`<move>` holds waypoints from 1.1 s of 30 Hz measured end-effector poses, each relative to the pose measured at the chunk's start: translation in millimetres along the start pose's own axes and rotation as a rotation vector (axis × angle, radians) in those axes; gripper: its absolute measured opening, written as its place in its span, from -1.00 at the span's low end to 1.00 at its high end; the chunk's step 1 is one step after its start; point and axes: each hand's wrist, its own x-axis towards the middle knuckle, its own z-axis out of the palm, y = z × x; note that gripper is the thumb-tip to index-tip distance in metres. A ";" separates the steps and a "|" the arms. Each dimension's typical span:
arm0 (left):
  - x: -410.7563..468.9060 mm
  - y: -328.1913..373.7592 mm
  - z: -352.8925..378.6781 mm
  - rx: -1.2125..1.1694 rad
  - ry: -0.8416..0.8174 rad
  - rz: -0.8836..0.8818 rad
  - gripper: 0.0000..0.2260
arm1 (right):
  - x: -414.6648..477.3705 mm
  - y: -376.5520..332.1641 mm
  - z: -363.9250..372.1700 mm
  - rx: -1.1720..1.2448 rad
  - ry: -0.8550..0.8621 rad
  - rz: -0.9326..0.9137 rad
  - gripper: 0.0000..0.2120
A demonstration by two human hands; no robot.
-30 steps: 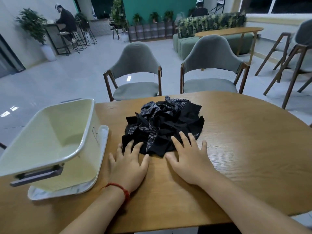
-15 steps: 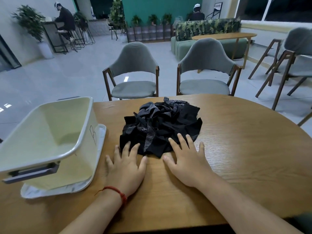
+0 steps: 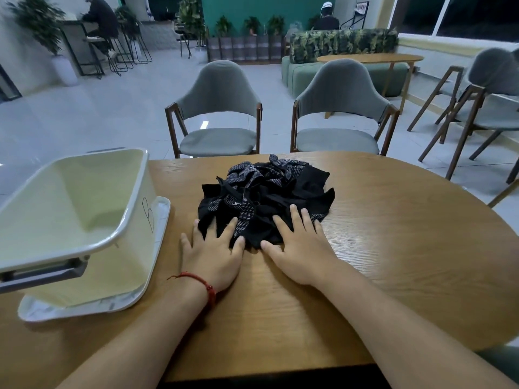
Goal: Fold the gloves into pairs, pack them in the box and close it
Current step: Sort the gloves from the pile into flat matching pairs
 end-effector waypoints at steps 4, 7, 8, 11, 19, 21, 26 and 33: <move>19.4 -4.9 -1.9 -0.003 0.011 0.015 -0.46 | 18.2 -5.0 -0.6 0.006 0.010 0.003 -0.18; 35.7 -12.7 -4.5 -0.014 0.039 0.031 -0.46 | 29.0 -6.7 -0.9 0.021 0.029 -0.001 -0.18; 39.4 -15.1 -5.0 -0.021 0.044 0.035 -0.47 | 30.5 -6.3 -0.2 0.029 0.035 -0.005 -0.18; 40.2 -18.7 -0.5 -0.034 0.118 0.050 -0.50 | 28.7 -3.4 2.2 0.044 0.096 -0.019 -0.19; 21.1 -15.5 5.4 -0.075 0.333 0.058 -0.68 | 13.5 -0.5 11.0 0.040 0.454 -0.126 -0.49; 16.2 -13.8 6.7 -0.092 0.378 0.091 -0.74 | 12.3 0.1 10.4 0.073 0.485 -0.232 -0.46; 6.0 -13.8 9.2 -0.150 0.463 0.174 -0.85 | 3.5 -4.2 8.5 0.063 0.306 -0.283 -0.58; -1.1 -17.8 9.8 -0.199 0.467 0.188 -0.84 | 1.1 0.9 6.7 0.156 0.359 -0.289 -0.56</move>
